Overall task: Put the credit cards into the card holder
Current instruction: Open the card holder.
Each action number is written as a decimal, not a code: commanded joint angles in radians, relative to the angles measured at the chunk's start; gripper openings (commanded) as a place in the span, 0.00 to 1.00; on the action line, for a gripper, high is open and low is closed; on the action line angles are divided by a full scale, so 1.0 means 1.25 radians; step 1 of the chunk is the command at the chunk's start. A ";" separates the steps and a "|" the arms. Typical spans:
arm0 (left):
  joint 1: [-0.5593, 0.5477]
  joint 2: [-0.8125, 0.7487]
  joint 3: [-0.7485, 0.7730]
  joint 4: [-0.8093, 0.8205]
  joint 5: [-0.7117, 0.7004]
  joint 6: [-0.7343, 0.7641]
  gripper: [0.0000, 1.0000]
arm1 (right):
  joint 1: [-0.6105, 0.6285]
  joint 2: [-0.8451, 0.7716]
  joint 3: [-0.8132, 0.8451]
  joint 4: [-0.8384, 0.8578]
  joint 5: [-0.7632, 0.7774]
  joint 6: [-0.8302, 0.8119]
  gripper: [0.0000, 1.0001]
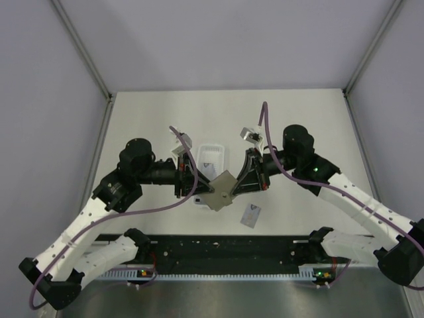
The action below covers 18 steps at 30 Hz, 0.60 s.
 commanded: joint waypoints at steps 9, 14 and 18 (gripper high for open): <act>-0.003 -0.106 -0.063 0.104 -0.382 -0.074 0.00 | -0.003 -0.067 0.054 -0.066 0.433 -0.049 0.62; -0.012 -0.170 -0.128 0.131 -0.719 -0.125 0.00 | -0.001 -0.036 -0.006 0.084 0.555 0.106 0.63; -0.053 -0.178 -0.142 0.130 -0.871 -0.110 0.00 | 0.052 -0.032 -0.062 0.181 0.744 0.220 0.63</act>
